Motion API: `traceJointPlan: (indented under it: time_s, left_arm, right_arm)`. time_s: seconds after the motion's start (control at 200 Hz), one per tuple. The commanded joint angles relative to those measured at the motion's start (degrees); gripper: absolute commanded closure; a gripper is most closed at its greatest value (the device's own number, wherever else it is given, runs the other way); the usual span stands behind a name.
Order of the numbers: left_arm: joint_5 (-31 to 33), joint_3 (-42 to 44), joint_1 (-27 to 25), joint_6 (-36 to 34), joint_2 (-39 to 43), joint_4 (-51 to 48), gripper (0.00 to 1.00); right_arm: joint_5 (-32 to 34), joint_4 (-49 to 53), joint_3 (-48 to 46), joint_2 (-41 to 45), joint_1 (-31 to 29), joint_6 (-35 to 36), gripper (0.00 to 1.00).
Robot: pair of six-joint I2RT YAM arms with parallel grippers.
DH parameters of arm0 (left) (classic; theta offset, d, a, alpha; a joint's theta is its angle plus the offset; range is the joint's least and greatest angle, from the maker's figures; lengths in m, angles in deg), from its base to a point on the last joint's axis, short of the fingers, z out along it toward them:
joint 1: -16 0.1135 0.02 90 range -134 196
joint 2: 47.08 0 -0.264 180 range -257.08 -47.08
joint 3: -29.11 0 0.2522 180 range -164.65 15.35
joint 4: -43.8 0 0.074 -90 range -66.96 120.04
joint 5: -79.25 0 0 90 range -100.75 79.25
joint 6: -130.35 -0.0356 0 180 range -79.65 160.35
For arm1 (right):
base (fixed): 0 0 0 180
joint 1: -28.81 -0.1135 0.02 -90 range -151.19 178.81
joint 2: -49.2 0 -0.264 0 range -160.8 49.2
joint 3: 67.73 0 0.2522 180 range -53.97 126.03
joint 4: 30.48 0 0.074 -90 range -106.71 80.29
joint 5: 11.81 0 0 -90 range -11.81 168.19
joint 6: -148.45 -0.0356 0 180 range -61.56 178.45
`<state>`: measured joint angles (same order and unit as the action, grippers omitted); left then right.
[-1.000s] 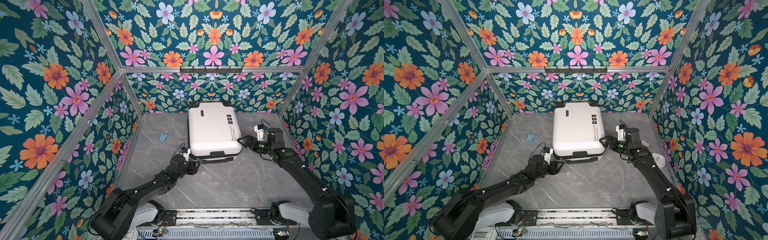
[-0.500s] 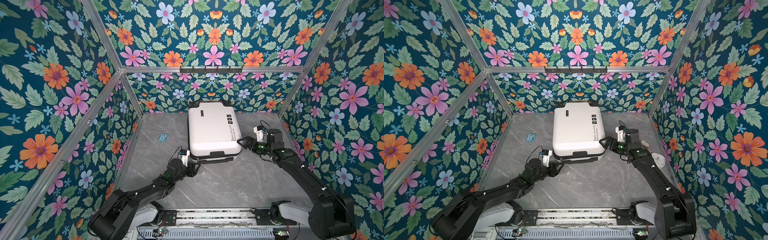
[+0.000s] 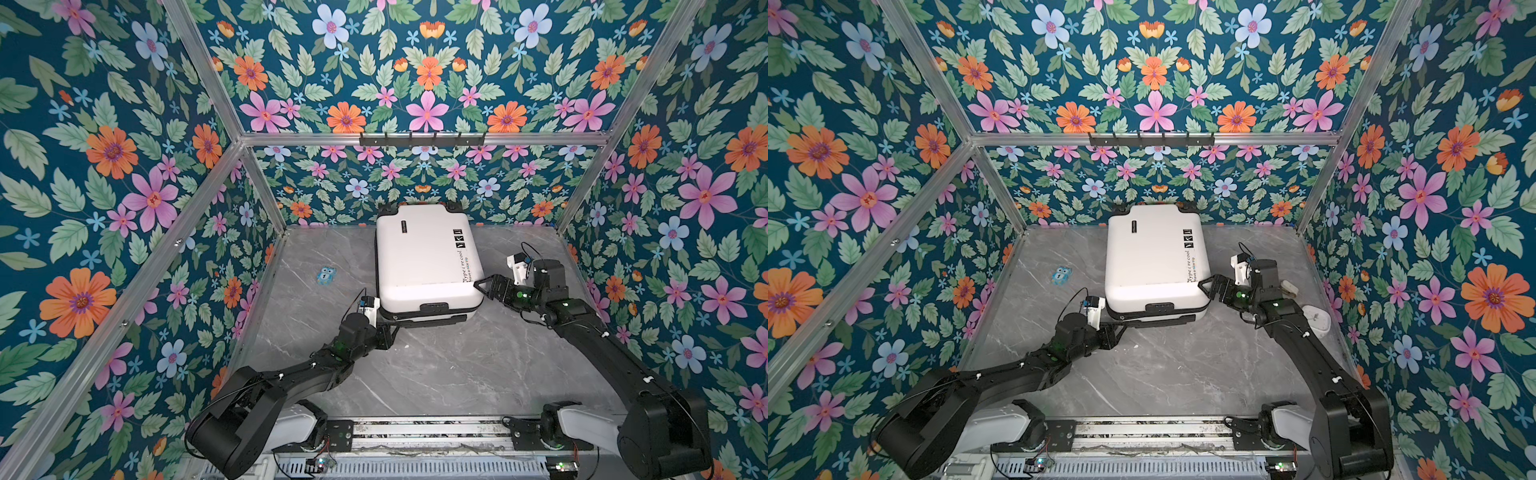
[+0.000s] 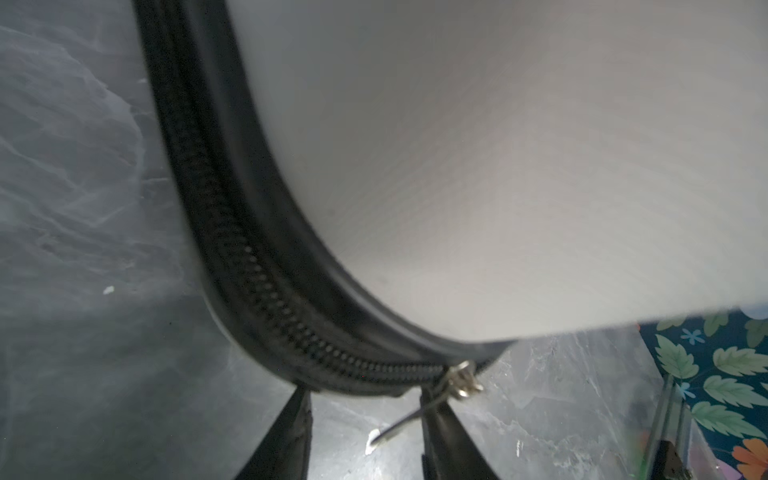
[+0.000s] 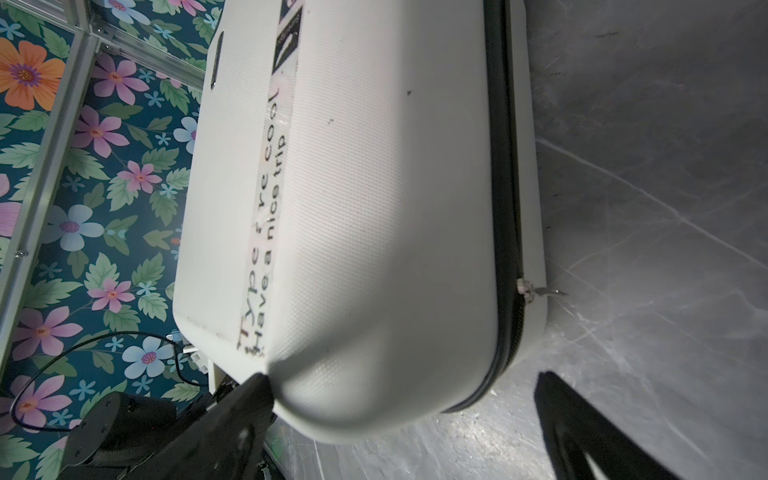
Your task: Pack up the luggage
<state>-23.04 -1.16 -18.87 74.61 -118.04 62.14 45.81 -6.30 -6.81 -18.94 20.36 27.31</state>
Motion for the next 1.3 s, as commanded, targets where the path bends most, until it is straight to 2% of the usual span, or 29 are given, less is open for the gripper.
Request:
traceJointPlan:
  time_s: [0.0, 0.325, 0.475, 0.705, 0.86, 1.095, 1.295]
  left_arm:
    - [0.96, 0.58, -0.04, 1.46, 0.66, 4.96, 0.61]
    - [-2.79, 0.96, -0.19, 2.55, -0.67, 11.50, 0.78]
    - [-2.55, 1.29, -0.55, 2.38, 0.02, 12.43, 0.80]
    - [-2.47, 1.60, -0.62, 2.73, 0.12, 12.36, 1.00]
    - [-1.43, 1.61, -0.64, 2.29, 1.18, 8.78, 1.00]
    - [7.54, -0.43, -1.06, -3.12, 6.76, -6.18, 1.00]
    - [11.93, -3.92, -1.77, -7.80, 6.89, -11.64, 1.00]
  right_arm:
    - [0.11, -1.08, -0.19, 0.37, 0.01, -0.15, 0.01]
    - [-0.09, -1.45, -0.63, 0.41, -0.01, -0.51, 0.01]
    - [-0.18, -1.46, -0.58, 0.38, 0.01, -0.56, 0.01]
    - [0.36, -1.52, -1.08, 0.42, 0.01, -0.59, 0.01]
    - [1.79, -0.67, -0.77, 0.22, -0.01, -0.66, 0.01]
    - [0.81, -1.97, -0.61, -2.10, 0.71, -2.39, 0.01]
    - [-0.58, -4.22, -0.49, -3.40, 0.71, -4.37, 0.01]
